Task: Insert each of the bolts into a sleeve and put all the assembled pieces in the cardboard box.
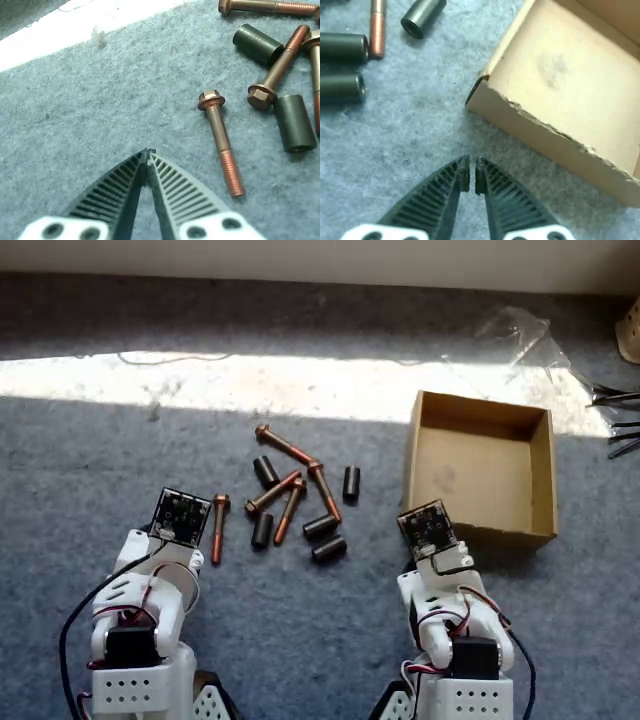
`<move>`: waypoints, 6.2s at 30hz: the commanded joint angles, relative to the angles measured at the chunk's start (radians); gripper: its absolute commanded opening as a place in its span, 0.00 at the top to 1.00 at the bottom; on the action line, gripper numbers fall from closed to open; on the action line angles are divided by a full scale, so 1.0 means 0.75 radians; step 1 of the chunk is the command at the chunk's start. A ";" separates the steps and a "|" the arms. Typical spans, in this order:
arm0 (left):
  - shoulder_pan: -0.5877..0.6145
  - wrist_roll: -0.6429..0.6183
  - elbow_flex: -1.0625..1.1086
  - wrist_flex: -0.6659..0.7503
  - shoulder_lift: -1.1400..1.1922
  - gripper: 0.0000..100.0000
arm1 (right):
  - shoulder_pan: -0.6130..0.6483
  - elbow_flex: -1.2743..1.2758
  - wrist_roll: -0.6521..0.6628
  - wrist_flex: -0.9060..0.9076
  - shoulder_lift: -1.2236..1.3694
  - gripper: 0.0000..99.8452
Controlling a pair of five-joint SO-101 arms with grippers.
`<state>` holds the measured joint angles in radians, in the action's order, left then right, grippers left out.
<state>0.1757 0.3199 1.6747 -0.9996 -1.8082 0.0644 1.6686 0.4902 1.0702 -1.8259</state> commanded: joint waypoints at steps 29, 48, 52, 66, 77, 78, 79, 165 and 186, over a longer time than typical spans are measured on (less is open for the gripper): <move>-0.069 -0.010 -0.850 -0.239 0.613 0.99 | 0.003 -0.905 0.025 0.349 0.623 0.97; -0.089 -0.350 -1.012 -0.033 1.505 0.99 | 0.173 -1.173 -0.231 0.210 1.366 0.97; -0.089 -0.368 -1.012 0.016 1.617 0.99 | 0.193 -1.269 -0.231 0.208 1.558 0.97; -0.081 -0.362 -0.930 0.153 1.722 0.99 | 0.433 -1.785 -0.599 0.210 2.102 0.86; -0.005 -0.362 -0.934 0.153 1.722 0.96 | 0.506 -2.165 -0.710 0.220 2.620 0.86; 0.009 -0.362 -0.934 0.153 1.722 0.95 | 0.506 -2.194 -0.745 0.220 2.656 0.86; 0.015 -0.362 -0.934 0.153 1.722 0.94 | 0.506 -2.223 -0.800 0.220 2.687 0.86; 0.024 -0.360 -0.928 0.211 1.722 0.93 | 0.427 -2.329 -1.086 0.079 3.000 0.85; 0.019 -0.360 -0.926 0.211 1.722 0.93 | 0.433 -2.333 -0.771 0.116 2.990 1.00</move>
<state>0.1772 0.0529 0.9858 -0.8554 -0.5163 0.3928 -0.0330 -0.2447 1.1439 0.4358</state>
